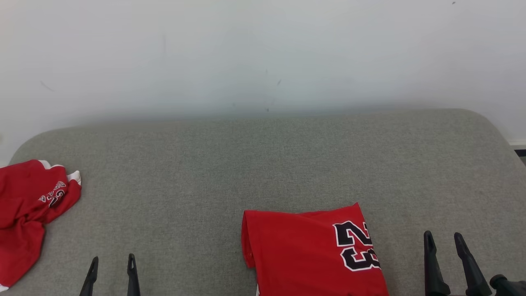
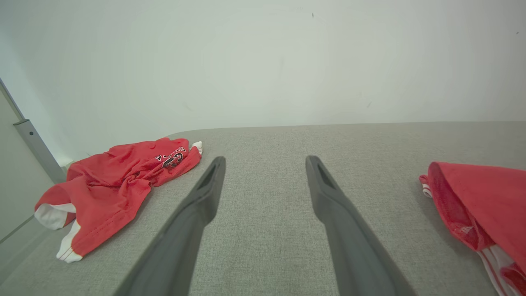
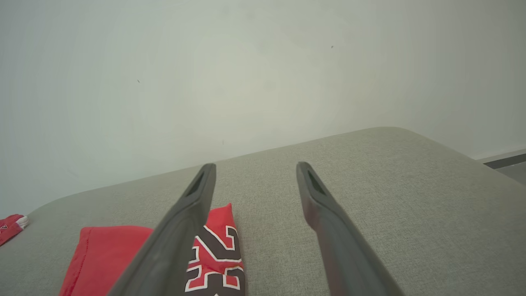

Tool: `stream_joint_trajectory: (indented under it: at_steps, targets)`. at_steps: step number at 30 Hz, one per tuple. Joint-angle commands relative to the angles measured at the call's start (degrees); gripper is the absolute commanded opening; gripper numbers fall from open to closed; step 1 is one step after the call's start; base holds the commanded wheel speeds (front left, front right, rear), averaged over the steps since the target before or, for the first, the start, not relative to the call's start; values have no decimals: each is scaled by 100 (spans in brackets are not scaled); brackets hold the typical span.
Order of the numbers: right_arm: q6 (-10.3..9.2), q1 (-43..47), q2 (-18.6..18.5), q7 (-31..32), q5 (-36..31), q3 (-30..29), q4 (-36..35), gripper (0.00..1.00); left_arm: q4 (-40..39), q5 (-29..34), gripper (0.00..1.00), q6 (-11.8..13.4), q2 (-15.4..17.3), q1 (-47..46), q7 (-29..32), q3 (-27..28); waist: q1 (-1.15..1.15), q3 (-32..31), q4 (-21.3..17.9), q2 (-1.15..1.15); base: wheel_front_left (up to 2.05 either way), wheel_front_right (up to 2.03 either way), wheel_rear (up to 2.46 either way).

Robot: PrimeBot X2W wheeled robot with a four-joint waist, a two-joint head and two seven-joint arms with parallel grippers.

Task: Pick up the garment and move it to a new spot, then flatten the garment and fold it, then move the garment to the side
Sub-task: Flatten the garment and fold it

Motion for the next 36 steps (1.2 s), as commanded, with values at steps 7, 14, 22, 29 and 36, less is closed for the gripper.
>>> stream_joint_trajectory:
  at_steps: [7, 14, 22, 29, 36]
  targets:
    - [-15, 150, 203, -92, -312, -80, 29, 100, -126, 258, 100, 119, 114, 207, -17, -38, 0, -98, -65, 0, 0, 0, 0]
    - [-15, 211, 316, -95, -576, -55, -29, 100, -139, 406, 100, 80, 304, 327, -17, -142, 0, -169, -17, 0, 0, 0, 0]
    - [-15, 271, 298, -95, -879, 86, 70, 100, -98, 274, 100, -120, 416, 379, -17, -239, 0, -186, 64, 0, 0, 0, 0]
    - [-15, 272, 296, -86, -972, 109, 123, 100, -200, 162, 100, -165, 444, 436, 84, -279, 0, -173, 67, 0, 0, 0, 0]
    - [-15, 276, 279, -86, -1086, 149, 159, 100, -390, 102, 100, -187, 495, 456, 211, -304, 0, -171, 68, 0, 0, 0, 0]
